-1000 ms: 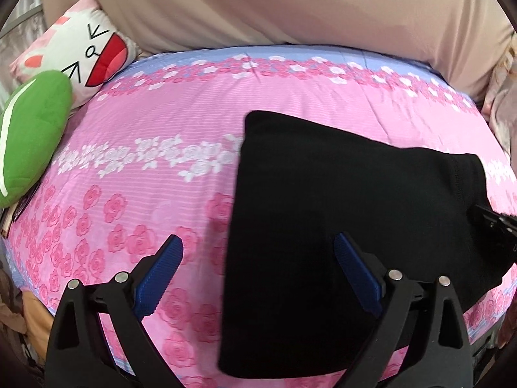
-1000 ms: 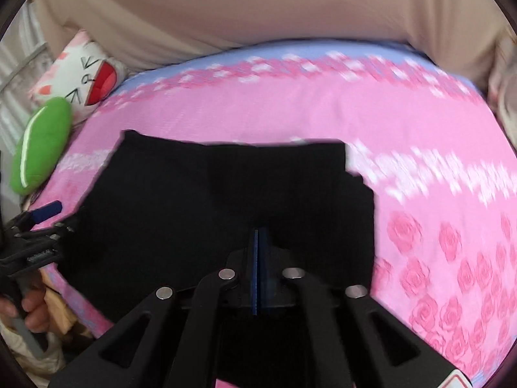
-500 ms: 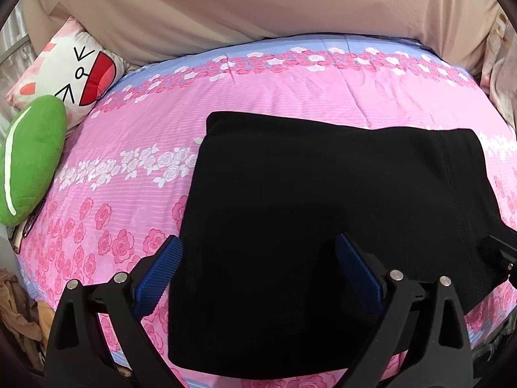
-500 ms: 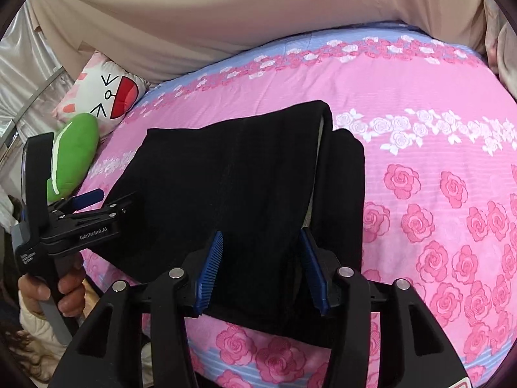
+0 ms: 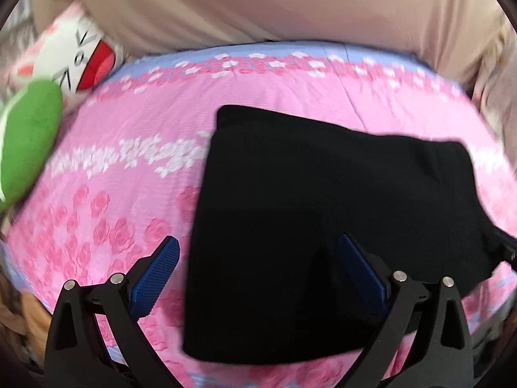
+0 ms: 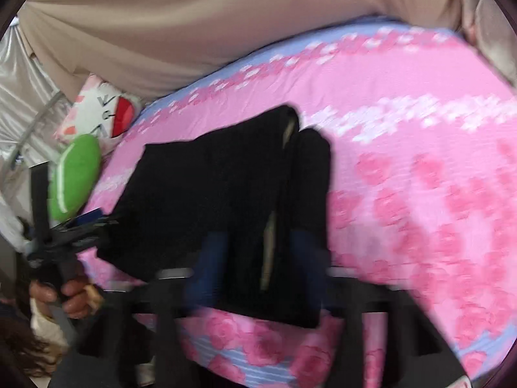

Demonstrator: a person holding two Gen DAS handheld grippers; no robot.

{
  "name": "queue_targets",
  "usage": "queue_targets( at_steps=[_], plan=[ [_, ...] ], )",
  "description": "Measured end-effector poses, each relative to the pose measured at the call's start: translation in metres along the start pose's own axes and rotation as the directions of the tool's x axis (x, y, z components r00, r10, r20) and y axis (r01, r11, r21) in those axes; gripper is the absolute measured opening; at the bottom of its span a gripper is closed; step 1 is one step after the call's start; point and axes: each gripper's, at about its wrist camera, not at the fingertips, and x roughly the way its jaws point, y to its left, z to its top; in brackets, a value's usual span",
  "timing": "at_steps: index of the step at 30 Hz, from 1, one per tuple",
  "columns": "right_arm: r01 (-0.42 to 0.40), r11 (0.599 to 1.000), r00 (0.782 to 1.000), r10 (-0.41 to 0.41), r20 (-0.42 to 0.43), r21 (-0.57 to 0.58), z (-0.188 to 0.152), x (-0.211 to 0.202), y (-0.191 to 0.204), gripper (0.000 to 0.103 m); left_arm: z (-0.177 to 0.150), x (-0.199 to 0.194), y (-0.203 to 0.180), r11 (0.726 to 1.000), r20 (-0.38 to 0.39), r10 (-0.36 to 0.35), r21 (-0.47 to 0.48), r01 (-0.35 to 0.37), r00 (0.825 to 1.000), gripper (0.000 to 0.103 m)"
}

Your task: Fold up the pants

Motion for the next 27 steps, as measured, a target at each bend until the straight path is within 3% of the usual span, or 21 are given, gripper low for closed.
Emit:
queue_targets(
  at_steps=[2,4,6,7,8,10,13,15,16,17,20,21,23,24,26,27],
  plan=[
    [0.082,0.996,0.997,-0.082,0.011,-0.029,-0.003,-0.002,0.001,0.089,-0.002,0.003,0.024,0.997,-0.038,-0.051,-0.067,0.049,0.998,0.098],
    [0.062,0.998,0.996,-0.062,-0.058,0.009,-0.008,0.01,-0.005,0.089,-0.009,0.013,0.044,0.982,-0.086,-0.135,-0.143,0.122,0.987,0.098],
    [-0.009,0.997,0.994,0.018,-0.107,0.08,-0.015,0.023,-0.012,0.091,-0.02,0.024,0.054,0.947,-0.123,-0.269,-0.212,0.24,0.955,0.098],
    [-0.032,0.994,0.995,0.042,-0.088,0.108,-0.017,0.023,-0.013,0.092,-0.024,0.028,0.055,0.929,-0.134,-0.324,-0.233,0.288,0.937,0.098],
    [-0.052,0.992,0.995,0.062,-0.083,0.118,-0.018,0.024,-0.011,0.093,-0.025,0.027,0.052,0.93,-0.114,-0.323,-0.223,0.293,0.94,0.098],
    [-0.079,0.988,0.992,0.091,-0.082,0.135,-0.017,0.026,-0.008,0.093,-0.025,0.029,0.042,0.909,-0.109,-0.392,-0.196,0.367,0.914,0.098],
    [-0.093,0.985,0.993,0.103,-0.059,0.148,-0.015,0.03,-0.007,0.092,-0.023,0.031,0.026,0.922,-0.093,-0.375,-0.144,0.36,0.922,0.098],
    [-0.09,0.984,0.994,0.097,-0.04,0.155,-0.013,0.03,-0.006,0.075,-0.019,0.035,0.019,0.923,-0.075,-0.374,-0.127,0.364,0.924,0.096],
    [-0.094,0.982,0.994,0.102,-0.039,0.161,-0.013,0.032,-0.006,0.059,-0.017,0.035,0.018,0.92,-0.067,-0.38,-0.131,0.369,0.923,0.09],
    [-0.123,0.975,0.991,0.131,-0.034,0.183,-0.011,0.033,-0.008,0.051,-0.015,0.036,0.018,0.916,-0.057,-0.386,-0.139,0.376,0.921,0.07],
    [-0.154,0.968,0.987,0.16,-0.015,0.199,-0.008,0.027,-0.008,0.042,-0.009,0.04,0.027,0.87,-0.053,-0.464,-0.216,0.443,0.884,0.049],
    [-0.153,0.97,0.988,0.157,-0.006,0.189,-0.007,0.023,-0.003,0.041,-0.008,0.037,0.029,0.873,-0.053,-0.458,-0.216,0.438,0.887,0.045],
    [-0.151,0.973,0.988,0.153,0.001,0.175,-0.008,0.014,0.003,0.039,-0.009,0.02,0.025,0.899,-0.038,-0.415,-0.174,0.403,0.909,0.039],
    [-0.155,0.973,0.988,0.156,0.009,0.168,-0.008,0.005,0.008,0.039,-0.009,0.007,0.024,0.908,-0.022,-0.397,-0.152,0.39,0.917,0.03],
    [-0.166,0.975,0.986,0.164,0.021,0.15,-0.008,-0.007,0.018,0.039,-0.007,-0.018,0.022,0.914,0.017,-0.388,-0.123,0.387,0.921,0.019],
    [-0.167,0.977,0.986,0.165,0.027,0.134,-0.008,-0.016,0.023,0.039,-0.005,-0.03,0.023,0.907,0.027,-0.405,-0.111,0.405,0.914,0.019]
  ],
)
